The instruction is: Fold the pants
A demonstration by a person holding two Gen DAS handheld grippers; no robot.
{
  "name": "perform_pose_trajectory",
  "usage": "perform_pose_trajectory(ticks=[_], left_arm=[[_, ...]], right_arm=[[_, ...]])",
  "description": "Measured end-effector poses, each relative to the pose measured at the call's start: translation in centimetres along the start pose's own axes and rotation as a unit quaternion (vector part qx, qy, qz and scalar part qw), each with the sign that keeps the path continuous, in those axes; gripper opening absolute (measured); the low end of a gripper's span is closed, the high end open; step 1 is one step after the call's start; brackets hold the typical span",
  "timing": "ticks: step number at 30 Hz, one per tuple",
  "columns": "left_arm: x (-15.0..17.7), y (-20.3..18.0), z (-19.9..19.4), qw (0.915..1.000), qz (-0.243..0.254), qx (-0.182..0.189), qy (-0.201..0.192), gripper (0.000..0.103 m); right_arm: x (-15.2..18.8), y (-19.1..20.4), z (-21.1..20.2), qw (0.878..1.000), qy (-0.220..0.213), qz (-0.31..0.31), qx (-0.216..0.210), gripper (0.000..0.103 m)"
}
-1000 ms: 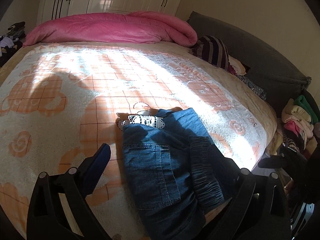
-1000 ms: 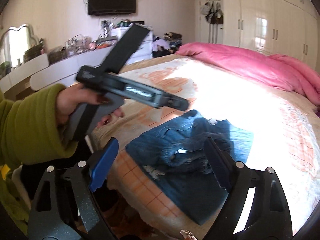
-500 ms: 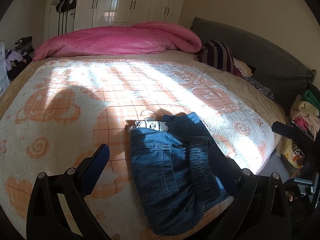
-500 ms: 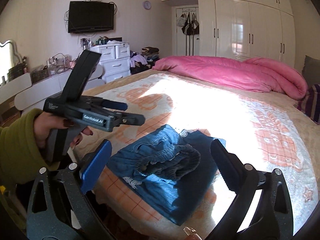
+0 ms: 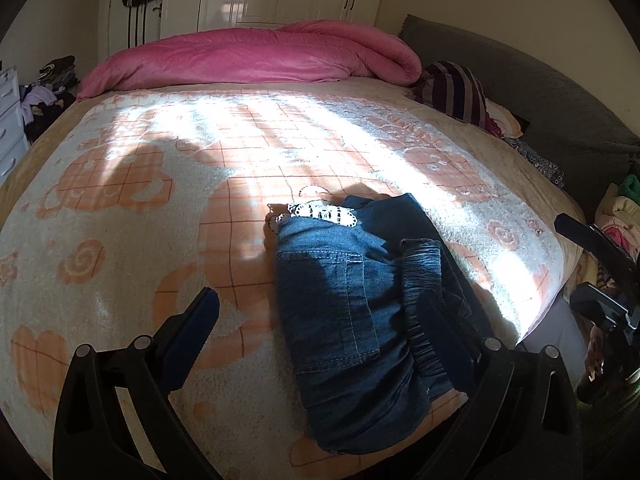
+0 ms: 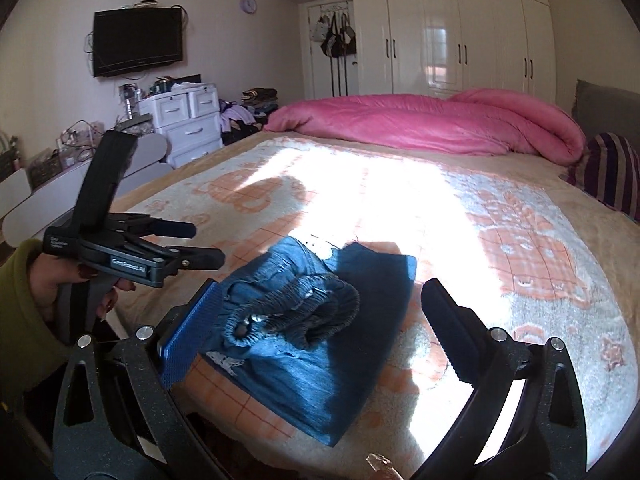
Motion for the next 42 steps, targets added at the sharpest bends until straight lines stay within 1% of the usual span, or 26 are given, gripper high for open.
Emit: perform_pose_trajectory(ticks=[10, 14, 21, 27, 29, 32, 37, 42], left_arm=[[1.1, 0.0, 2.0, 0.9994, -0.007, 0.0, 0.034, 0.098], [1.4, 0.0, 2.6, 0.9989, -0.014, 0.0, 0.044, 0.098], [1.7, 0.1, 3.5, 0.9977, -0.031, 0.005, 0.061, 0.098], [2.3, 0.3, 4.6, 0.9963, -0.037, -0.002, 0.078, 0.098], [2.5, 0.3, 4.8, 0.9958, -0.041, 0.0, 0.082, 0.098], [2.7, 0.1, 5.2, 0.9952, -0.043, 0.003, 0.088, 0.098], [2.8, -0.4, 6.2, 0.9946, -0.042, 0.008, 0.095, 0.098], [3.1, -1.3, 7.3, 0.9936, -0.033, 0.018, 0.106, 0.098]], right_arm=[[2.4, -3.6, 1.5, 0.997, 0.04, 0.057, 0.044, 0.094], [3.3, -4.7, 2.1, 0.994, 0.049, 0.089, 0.045, 0.094], [4.7, -6.0, 3.3, 0.986, 0.063, 0.152, 0.031, 0.094], [5.5, -6.7, 4.1, 0.981, 0.072, 0.179, 0.032, 0.094], [5.6, -6.8, 4.3, 0.979, 0.073, 0.188, 0.026, 0.091], [6.0, -7.0, 4.9, 0.977, 0.086, 0.196, 0.018, 0.083], [6.7, -7.4, 6.6, 0.97, 0.111, 0.216, -0.005, 0.066], [7.9, -7.5, 8.7, 0.963, 0.137, 0.23, -0.032, 0.065]])
Point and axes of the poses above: each gripper's, at about its wrist camera, not at the fingertips, and z roughly the way its jaws point, y to its left, x to its underside, the point moved 10 cm from there along z, roughly the way its jaws point, and after that the axes turned 15 degrees about -x, right-handed, at the moved point
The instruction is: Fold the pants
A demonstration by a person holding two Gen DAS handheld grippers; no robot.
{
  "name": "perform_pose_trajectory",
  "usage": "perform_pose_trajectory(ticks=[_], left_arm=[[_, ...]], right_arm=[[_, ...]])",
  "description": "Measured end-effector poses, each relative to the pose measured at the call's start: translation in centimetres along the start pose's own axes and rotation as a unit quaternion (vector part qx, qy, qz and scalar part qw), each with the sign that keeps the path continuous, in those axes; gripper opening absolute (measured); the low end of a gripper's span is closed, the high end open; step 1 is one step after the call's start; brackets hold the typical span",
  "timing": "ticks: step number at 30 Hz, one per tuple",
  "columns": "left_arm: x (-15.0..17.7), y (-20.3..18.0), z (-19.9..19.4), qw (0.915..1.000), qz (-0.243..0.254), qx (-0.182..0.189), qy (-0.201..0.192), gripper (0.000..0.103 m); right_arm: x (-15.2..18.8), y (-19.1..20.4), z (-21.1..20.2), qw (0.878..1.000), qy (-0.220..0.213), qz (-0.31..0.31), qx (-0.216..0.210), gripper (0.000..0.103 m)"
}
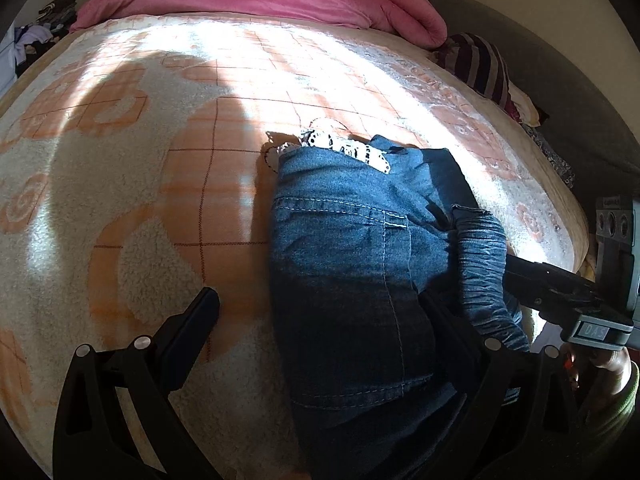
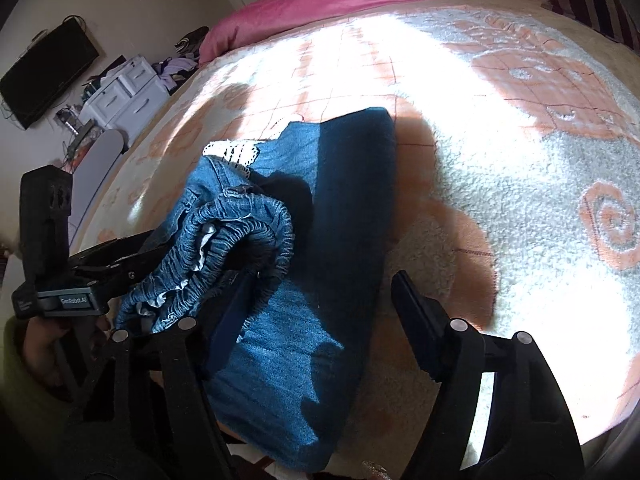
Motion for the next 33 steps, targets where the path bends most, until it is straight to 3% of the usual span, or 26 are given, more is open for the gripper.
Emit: perform_pose_trajectory(ticks=[7, 9, 10, 11, 13, 16, 20, 27, 33], left_arm=[[-0.5, -1.0, 0.8, 0.9999, 0.009, 0.004, 0.0, 0.097], [-0.6, -1.3, 0.8, 0.9999, 0.011, 0.008, 0.0, 0.088], [-0.6, -1.6, 0.7, 0.9998, 0.013, 0.017, -0.001, 0.072], [-0.7, -2.2, 0.5, 0.9994, 0.016, 0.03, -0.001, 0.068], [-0.6, -2.9, 0.4, 0.9991, 0.036, 0.018, -0.009, 0.06], [-0.7, -3.4, 0.2, 0.9988, 0.044, 0.014, -0.014, 0.049], [-1.0, -3.4, -0.4, 0.9985, 0.046, 0.009, -0.029, 0.037], [-2.7, -2.5, -1.7, 0.9984, 0.016, 0.033, -0.043, 0.034], [-6.1, -1.5, -3.5, 0.9954, 0.021, -0.001, -0.093, 0.033]], right_arm=[[-0.4, 0.0, 1.1, 1.0, 0.002, -0.007, -0.017, 0.066], [-0.5, 0.1, 1.2, 1.0, 0.003, -0.011, -0.022, 0.064], [-0.5, 0.3, 1.2, 1.0, 0.003, -0.019, -0.023, 0.054], [-0.4, 0.7, 1.2, 0.999, 0.003, -0.029, -0.028, 0.048], [-0.2, 1.4, 1.3, 0.998, 0.002, -0.039, -0.038, 0.028], [0.1, 2.5, 1.4, 0.997, 0.001, -0.067, -0.036, 0.015], [-0.3, 4.0, 1.0, 0.995, -0.014, -0.097, -0.031, 0.012], [-2.5, 6.1, -0.2, 0.99, -0.044, -0.126, -0.039, 0.012], [-6.0, 7.2, 0.3, 0.985, -0.064, -0.153, -0.042, 0.012]])
Point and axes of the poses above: each gripper's, at about its wrist camera, not at the fingertips, and z roughly the way its jaws point, y to its left, x to its underside, the point moved 10 cm from there along z, roughly the way its jaws point, and after that the axes turned 15 degrees about -x, right-handed, at the moved point
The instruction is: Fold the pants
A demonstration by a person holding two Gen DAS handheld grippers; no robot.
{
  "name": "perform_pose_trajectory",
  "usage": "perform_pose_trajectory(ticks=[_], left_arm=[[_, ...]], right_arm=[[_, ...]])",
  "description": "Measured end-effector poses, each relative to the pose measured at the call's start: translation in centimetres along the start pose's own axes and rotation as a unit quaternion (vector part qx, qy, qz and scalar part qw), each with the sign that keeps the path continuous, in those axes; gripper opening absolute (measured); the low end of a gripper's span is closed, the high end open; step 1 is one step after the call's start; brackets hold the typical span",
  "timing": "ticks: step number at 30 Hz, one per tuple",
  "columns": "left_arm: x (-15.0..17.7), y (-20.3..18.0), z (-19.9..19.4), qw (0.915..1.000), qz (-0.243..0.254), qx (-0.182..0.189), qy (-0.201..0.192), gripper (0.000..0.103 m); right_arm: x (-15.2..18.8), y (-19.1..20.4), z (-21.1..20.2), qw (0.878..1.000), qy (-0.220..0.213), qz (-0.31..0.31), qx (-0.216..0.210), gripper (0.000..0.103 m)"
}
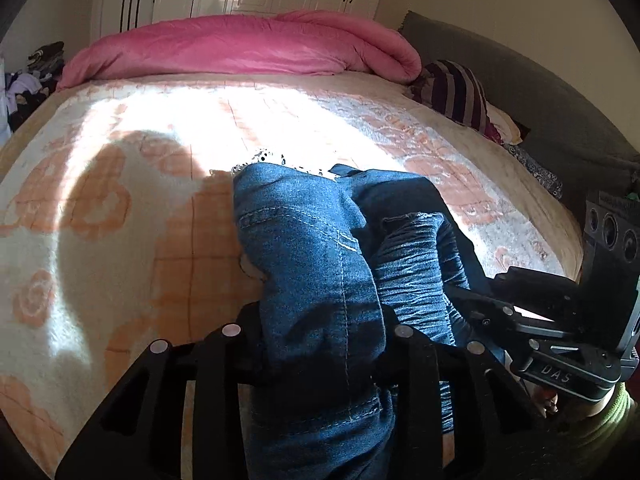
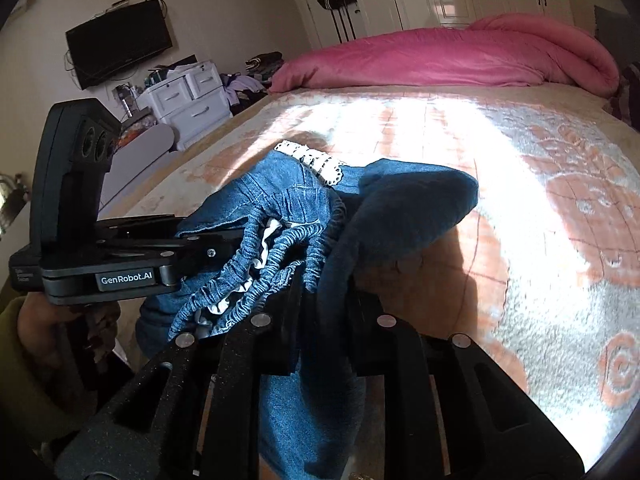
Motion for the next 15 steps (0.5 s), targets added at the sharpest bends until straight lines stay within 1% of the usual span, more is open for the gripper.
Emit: perform_pose_trajectory(ticks=[1, 4, 9, 12, 15], left_arm=[[-0.4, 0.2, 0.1, 1.0, -0.002, -0.005, 0.001, 0.032], [-1.7, 0.6, 0.7, 0.9998, -0.001, -0.016, -0.008, 0.032], [-3.2, 1.2, 2.0, 0.9997, -0.007, -0.022, -0.011, 0.032], [-4.1, 1.2, 3.1, 0.9992, 0.007, -0.033, -0.021, 0.032], [-4.6, 1.6, 4.1, 0.9991, 0.005, -0.037, -0.018, 0.032]], right_arm=[[-0.5, -0.1, 0.2, 1.0, -0.003, -0.002, -0.003, 0.012], [-2.3, -0.7, 0.8, 1.0, -0.007, -0.015, 0.004, 0.012], [-4.5, -2.0, 1.9, 1.0, -0.016, -0.019, 0.012, 0.012], [-5.2, -2.8, 2.7, 0.999, -0.014, -0.022, 0.019, 0.012], [-5.3, -3.5, 3.5, 0.999, -0.01, -0.024, 0.024, 0.012]])
Point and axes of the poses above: each gripper's, at about its wrist camera, not at the fingertips, and z roughly the way its jaws point, y to its left, x to its underside, the point moved 10 cm from there along z, roughly the way its jaws point, and after that the axes turned 15 degrees about -x, right-handed, at the moved point
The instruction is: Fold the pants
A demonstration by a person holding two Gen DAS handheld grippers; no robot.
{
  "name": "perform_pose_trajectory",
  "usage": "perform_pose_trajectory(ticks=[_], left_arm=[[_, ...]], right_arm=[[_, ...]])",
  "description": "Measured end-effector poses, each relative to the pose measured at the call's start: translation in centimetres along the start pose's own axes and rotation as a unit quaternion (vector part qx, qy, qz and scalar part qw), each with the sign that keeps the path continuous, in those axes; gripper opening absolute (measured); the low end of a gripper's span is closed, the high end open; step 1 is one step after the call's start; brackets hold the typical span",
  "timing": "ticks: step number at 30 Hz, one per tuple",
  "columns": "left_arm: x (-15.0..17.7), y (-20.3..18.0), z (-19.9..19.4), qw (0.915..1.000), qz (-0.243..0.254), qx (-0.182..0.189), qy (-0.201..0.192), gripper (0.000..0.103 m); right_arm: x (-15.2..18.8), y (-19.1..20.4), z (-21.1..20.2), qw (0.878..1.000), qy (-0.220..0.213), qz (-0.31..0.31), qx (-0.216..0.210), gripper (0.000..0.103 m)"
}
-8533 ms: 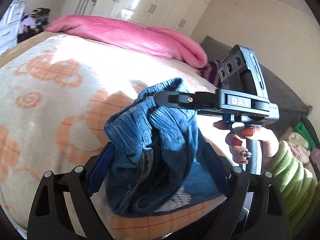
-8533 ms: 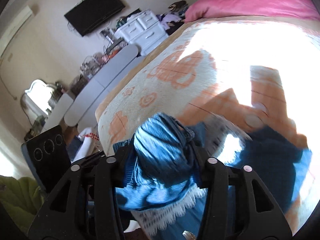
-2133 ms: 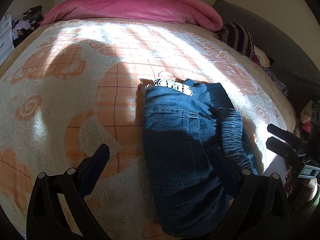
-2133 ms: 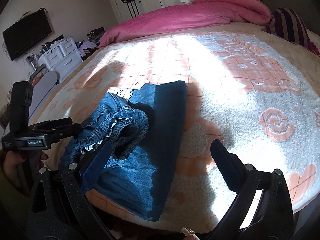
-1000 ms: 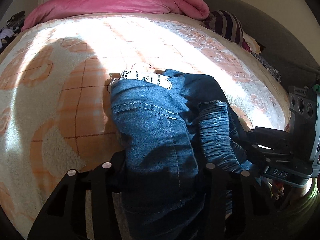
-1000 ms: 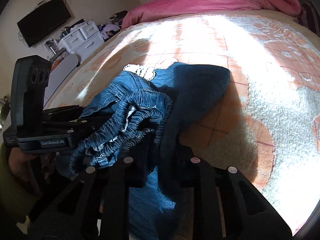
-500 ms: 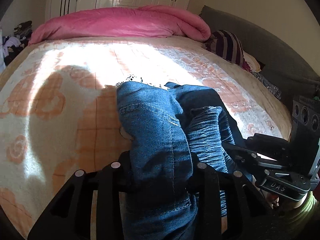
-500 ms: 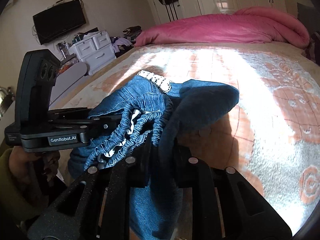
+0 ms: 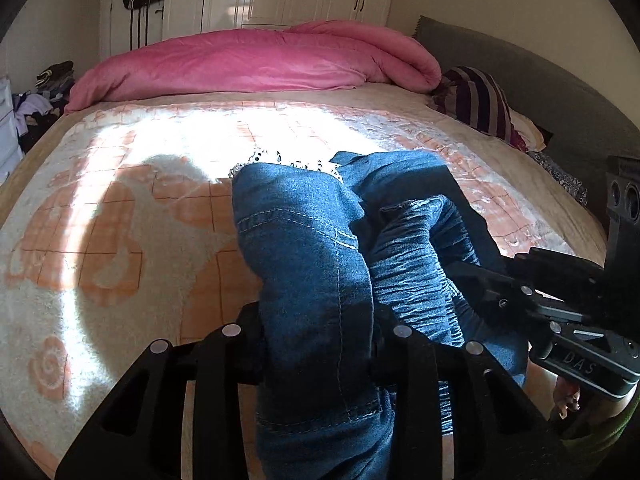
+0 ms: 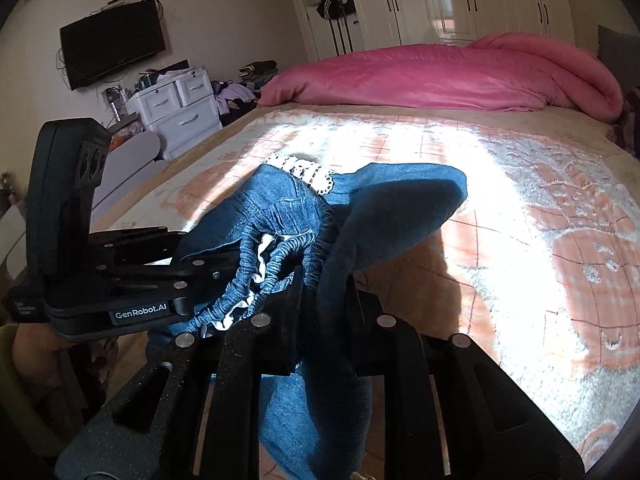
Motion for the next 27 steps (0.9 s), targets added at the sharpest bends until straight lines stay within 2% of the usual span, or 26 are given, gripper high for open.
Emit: perform_pose_trajectory(ticks=[11, 18, 21, 23, 25, 27], left_arm=[[0.8, 1.2, 2.4, 0.9996, -0.012, -0.007, 0.026, 0.034], [1.4, 1.6, 3.0, 0.9993, -0.011, -0.013, 0.035, 0.039], [1.7, 1.6, 3.2, 0.9991, -0.01, -0.016, 0.038, 0.042], [1.9, 1.6, 3.3, 0.9989, -0.01, -0.02, 0.04, 0.044], [2.0, 1.8, 3.5, 0.9987, -0.012, -0.023, 0.044, 0.048], [2.2, 1.8, 3.6, 0.9985, -0.013, -0.024, 0.047, 0.052]], right_arm=[[0.4, -1.7, 2.4, 1.0, 0.017, 0.013, 0.015, 0.012], [1.6, -3.6, 2.4, 0.998, 0.026, 0.055, 0.033, 0.018], [2.1, -4.5, 2.2, 0.996, 0.023, 0.081, 0.035, 0.036], [2.5, -4.9, 2.3, 0.995, 0.033, 0.083, 0.047, 0.036], [3.1, -5.4, 2.6, 0.994, 0.047, 0.085, 0.059, 0.042], [3.9, -5.9, 3.0, 0.991, 0.063, 0.089, 0.07, 0.044]])
Point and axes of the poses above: each gripper's, at about its wrist camera, not at the fingertips, and z roughly the way its jaws point, y to its left, x to its underside, the point moved 10 cm from there along z, roughly the way its jaws point, and after that the axes turned 15 degrees about -x, right-handed, at the moved point
